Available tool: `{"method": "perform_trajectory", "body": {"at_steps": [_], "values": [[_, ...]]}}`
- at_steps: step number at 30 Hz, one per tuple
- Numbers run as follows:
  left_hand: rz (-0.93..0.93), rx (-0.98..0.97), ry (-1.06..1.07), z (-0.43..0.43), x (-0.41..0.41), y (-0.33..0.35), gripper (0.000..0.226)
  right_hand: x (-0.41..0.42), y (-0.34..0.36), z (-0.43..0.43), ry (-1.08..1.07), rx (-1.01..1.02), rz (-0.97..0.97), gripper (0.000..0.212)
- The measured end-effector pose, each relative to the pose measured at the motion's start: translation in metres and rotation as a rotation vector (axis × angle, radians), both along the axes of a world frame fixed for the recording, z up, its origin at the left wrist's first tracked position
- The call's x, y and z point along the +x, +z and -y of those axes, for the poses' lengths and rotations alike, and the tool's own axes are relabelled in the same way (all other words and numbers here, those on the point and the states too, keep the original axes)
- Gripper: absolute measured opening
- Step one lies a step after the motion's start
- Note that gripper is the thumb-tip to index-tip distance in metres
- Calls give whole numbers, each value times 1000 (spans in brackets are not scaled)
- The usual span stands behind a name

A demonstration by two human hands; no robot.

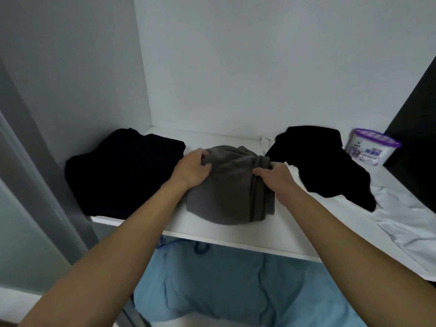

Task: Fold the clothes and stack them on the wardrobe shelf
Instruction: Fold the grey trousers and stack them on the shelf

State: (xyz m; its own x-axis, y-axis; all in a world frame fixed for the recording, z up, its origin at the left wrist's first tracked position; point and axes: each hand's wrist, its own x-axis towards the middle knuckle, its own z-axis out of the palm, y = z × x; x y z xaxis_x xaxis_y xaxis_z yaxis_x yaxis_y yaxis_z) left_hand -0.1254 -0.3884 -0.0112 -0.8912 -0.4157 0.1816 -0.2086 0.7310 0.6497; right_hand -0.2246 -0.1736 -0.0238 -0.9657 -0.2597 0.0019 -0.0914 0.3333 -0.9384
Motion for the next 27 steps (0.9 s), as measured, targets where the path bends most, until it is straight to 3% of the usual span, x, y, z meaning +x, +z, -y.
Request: {"method": "perform_trajectory", "body": {"at_steps": [2, 4, 6, 8, 10, 15, 21, 24, 27], "values": [[-166, 38, 25, 4, -8, 13, 15, -8, 11, 3, -52, -97, -103, 6], [-263, 38, 69, 11, -21, 26, 14, -24, 24, 8, -93, -175, -146, 5], [-164, -63, 82, 15, -37, 30, 25, -42, 29, 12, -92, -41, -134, 16], [54, -158, 81, 15, -47, 20, 46, -57, 20, 14, -93, 224, -60, 44], [177, -155, 16, 8, -50, -1, 54, -58, 2, 18, -71, 337, -15, 58], [301, -294, -7, -4, -43, -27, 46, -46, -29, 30, 40, 309, -117, 54], [489, -523, -15, -13, -1, 9, 22, -10, -25, 9, 299, 517, -223, 38], [447, -623, 64, -13, 10, 7, 39, 3, -19, 4, 335, 540, -265, 24], [264, -524, -6, -24, 13, -13, 57, 14, -12, 21, 168, 466, -283, 48]]}}
